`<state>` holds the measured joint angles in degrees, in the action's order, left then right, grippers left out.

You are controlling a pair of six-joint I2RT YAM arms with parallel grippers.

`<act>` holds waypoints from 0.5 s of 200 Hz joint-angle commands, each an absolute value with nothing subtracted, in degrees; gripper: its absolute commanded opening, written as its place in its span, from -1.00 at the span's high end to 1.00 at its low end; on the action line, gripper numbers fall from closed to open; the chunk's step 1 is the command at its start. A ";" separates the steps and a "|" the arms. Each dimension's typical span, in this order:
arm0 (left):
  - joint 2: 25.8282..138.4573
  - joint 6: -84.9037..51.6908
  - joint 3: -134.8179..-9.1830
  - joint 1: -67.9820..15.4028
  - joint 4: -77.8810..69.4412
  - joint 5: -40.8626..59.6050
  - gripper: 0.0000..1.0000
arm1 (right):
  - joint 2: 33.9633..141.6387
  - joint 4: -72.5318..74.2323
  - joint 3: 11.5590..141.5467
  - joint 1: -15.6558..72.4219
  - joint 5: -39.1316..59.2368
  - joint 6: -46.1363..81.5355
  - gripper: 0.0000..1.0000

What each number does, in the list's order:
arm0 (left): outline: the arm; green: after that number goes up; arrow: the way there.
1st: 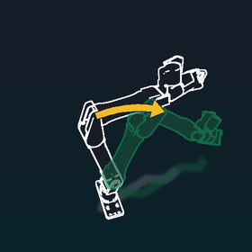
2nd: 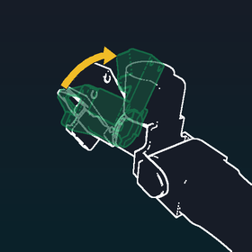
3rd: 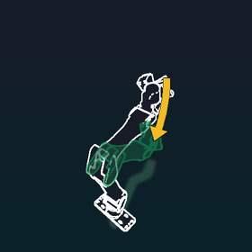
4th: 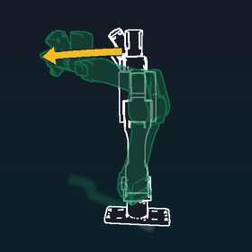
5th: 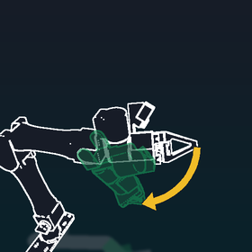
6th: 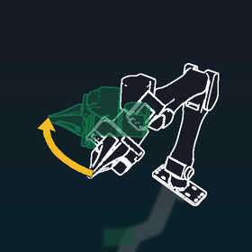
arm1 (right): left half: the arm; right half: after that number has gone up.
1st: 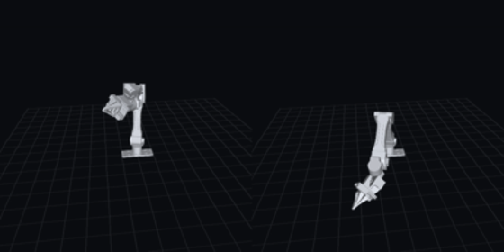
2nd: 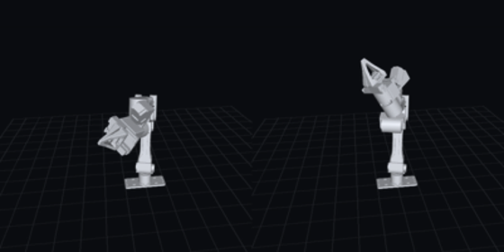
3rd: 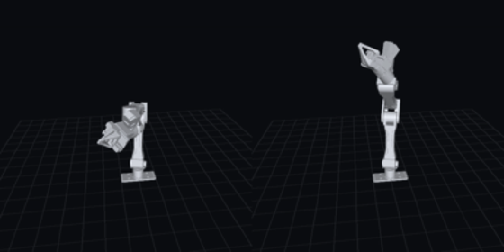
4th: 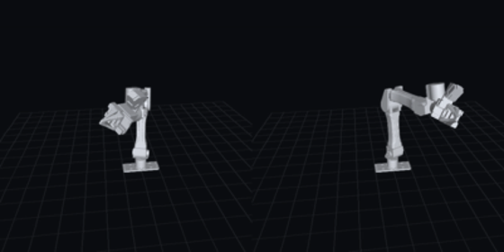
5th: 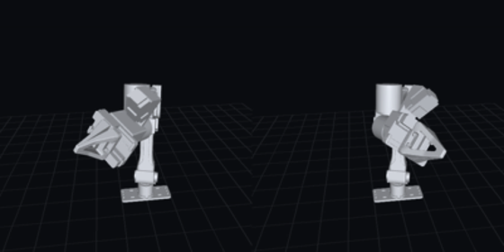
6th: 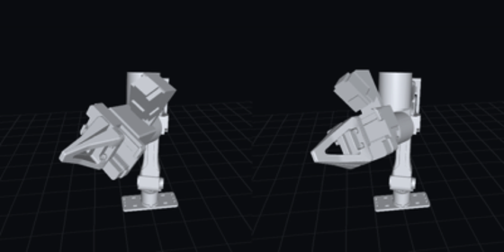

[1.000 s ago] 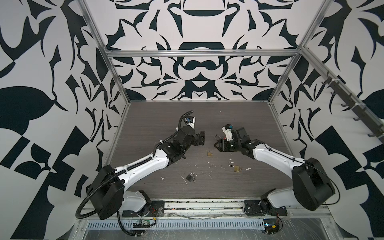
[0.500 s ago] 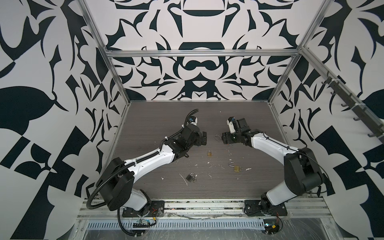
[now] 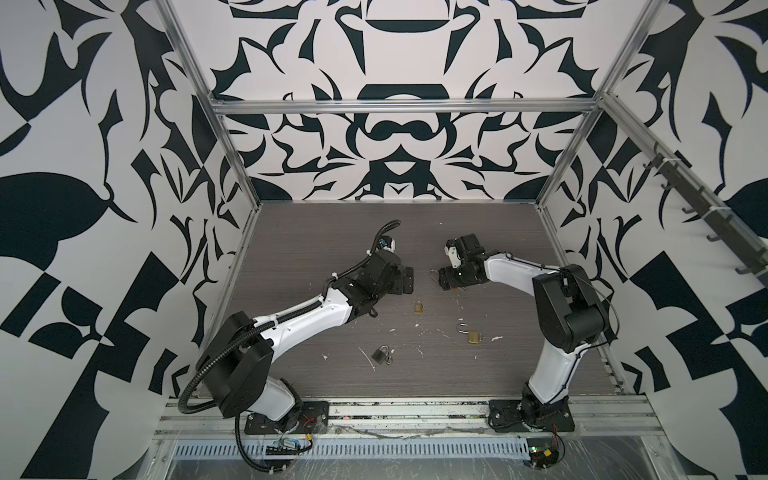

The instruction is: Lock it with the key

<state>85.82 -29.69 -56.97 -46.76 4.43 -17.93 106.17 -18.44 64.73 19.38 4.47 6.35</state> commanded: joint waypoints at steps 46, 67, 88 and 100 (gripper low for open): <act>85.65 -30.99 -58.70 -46.41 6.93 -19.22 -0.98 | 106.40 -21.22 66.00 20.47 10.69 10.43 -0.42; 84.57 -30.84 -58.10 -46.41 7.47 -20.22 -0.99 | 105.74 -21.29 64.96 22.72 11.29 12.84 -0.40; 83.68 -30.85 -57.48 -46.32 7.64 -20.73 -0.99 | 104.96 -21.29 64.29 25.22 11.26 15.25 -0.39; 83.45 -30.85 -57.46 -46.32 8.06 -20.83 -0.98 | 104.06 -21.27 63.89 26.03 10.24 16.53 -0.39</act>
